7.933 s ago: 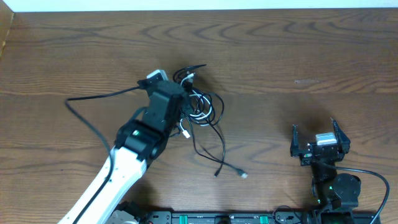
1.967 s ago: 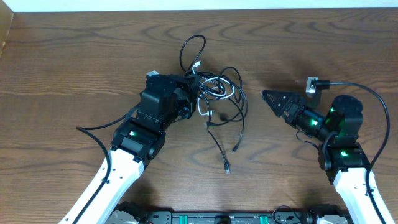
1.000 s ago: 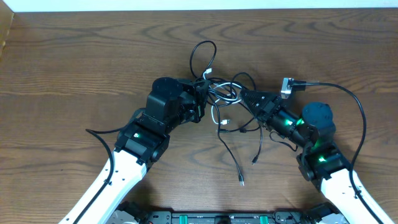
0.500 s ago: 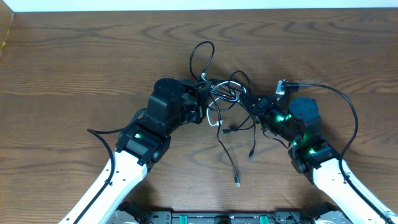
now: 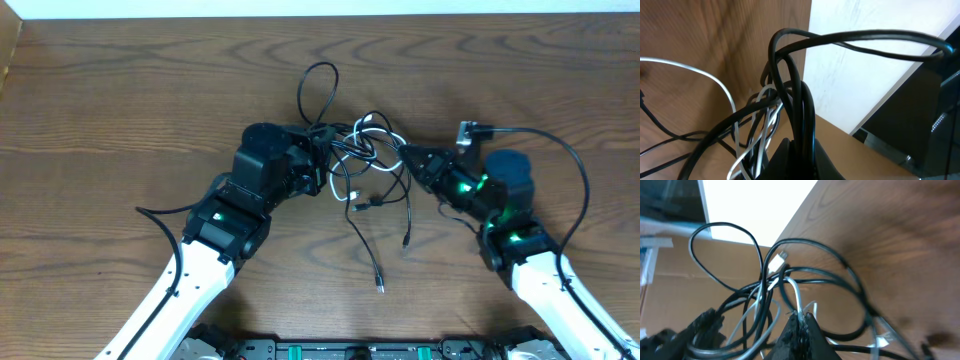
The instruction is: Untangle cables
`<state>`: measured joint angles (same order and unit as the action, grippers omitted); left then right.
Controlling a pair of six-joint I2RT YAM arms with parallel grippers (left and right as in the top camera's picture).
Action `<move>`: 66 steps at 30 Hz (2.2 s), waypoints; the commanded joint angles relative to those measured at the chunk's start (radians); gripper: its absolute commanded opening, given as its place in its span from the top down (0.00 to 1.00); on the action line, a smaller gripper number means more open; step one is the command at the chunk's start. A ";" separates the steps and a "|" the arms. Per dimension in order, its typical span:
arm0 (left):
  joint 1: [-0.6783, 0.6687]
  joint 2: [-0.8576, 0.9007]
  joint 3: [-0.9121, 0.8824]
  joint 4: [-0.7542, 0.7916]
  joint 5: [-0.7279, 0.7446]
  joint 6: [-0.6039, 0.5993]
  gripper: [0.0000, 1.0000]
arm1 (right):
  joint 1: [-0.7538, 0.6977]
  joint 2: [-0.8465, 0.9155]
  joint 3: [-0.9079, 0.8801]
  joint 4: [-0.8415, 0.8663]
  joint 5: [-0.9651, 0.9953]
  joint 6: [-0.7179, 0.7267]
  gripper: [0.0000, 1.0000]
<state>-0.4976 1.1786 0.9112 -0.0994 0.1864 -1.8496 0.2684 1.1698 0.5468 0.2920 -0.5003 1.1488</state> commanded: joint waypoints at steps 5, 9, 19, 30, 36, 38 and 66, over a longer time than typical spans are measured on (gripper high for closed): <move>0.051 -0.004 0.018 -0.021 0.011 0.050 0.92 | -0.165 0.000 0.008 0.000 -0.370 -0.374 0.99; 0.061 -0.004 0.018 -0.028 0.011 0.058 0.93 | -0.219 0.000 0.008 -0.004 -0.535 -0.501 0.99; 0.061 -0.004 0.018 -0.028 0.010 0.058 0.93 | -0.276 0.000 0.008 -0.140 -0.675 -0.685 0.99; 0.061 -0.005 0.018 -0.027 0.007 0.069 0.92 | -0.276 0.000 0.008 -0.242 -0.795 -0.922 0.99; 0.074 -0.010 0.018 -0.019 0.007 0.069 0.92 | -0.276 0.000 0.008 -0.366 -0.570 -0.922 0.99; 0.103 -0.021 0.018 -0.013 0.003 0.069 0.93 | -0.276 0.000 0.008 -0.409 -0.491 -0.922 0.99; 0.195 -0.027 0.018 -0.005 0.030 0.043 0.92 | -0.274 0.000 0.008 -0.342 -0.463 -0.843 0.62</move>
<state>-0.3019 1.1759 0.9112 -0.1135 0.1787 -1.7775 0.0029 1.1713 0.5491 -0.0875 -0.9531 0.2481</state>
